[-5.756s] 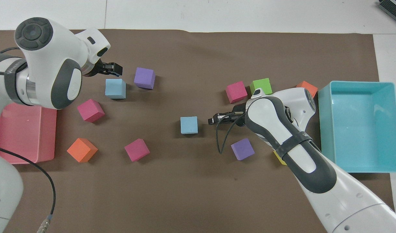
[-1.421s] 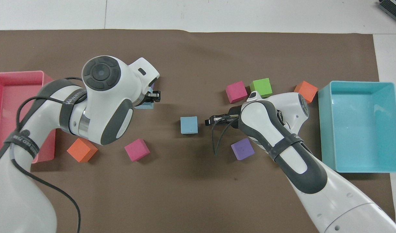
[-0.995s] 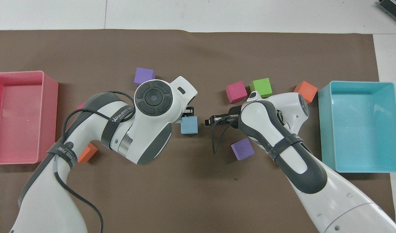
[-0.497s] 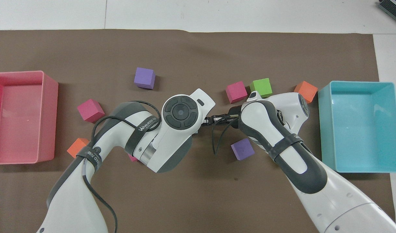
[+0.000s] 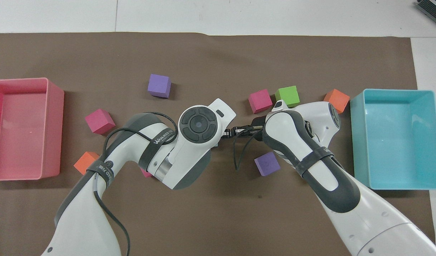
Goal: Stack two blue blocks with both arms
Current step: 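Lower the cube onto the center light-blue cube and open the left gripper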
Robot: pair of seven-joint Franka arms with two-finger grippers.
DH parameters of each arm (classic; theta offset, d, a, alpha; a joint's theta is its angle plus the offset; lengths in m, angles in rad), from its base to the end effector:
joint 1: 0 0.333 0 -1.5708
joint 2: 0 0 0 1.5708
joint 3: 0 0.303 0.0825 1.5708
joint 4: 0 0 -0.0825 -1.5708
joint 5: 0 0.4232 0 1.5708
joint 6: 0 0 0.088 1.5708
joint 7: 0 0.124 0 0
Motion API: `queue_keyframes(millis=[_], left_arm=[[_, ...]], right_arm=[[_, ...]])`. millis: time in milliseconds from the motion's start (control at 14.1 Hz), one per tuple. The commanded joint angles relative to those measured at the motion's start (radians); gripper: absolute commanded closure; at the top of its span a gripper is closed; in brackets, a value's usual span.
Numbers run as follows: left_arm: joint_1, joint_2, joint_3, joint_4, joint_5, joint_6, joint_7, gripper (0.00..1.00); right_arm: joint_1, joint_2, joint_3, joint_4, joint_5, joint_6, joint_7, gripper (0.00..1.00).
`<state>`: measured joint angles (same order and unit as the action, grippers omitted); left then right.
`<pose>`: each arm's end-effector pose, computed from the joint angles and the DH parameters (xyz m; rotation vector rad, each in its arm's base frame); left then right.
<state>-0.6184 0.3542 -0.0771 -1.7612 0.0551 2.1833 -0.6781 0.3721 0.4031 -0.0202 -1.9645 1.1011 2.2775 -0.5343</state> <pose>0.5284 -0.4335 0.3228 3.1105 -0.0651 0.1026 0.5898 0.2520 0.2170 -2.3581 -0.1111 0.0066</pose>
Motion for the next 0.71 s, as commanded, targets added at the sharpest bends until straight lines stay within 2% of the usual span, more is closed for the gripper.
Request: queue_keyframes(millis=[0, 640], left_arm=[[-0.015, -0.009, 0.013, -0.02, -0.009, 0.021, -0.021, 0.94], [-0.018, -0.015, 0.011, -0.034, -0.009, 0.027, -0.043, 0.91]], right_arm=[[-0.002, 0.0, 0.005, -0.008, 0.04, 0.02, -0.039, 1.0], [-0.002, 0.0, 0.005, -0.008, 0.04, 0.02, -0.039, 1.0]])
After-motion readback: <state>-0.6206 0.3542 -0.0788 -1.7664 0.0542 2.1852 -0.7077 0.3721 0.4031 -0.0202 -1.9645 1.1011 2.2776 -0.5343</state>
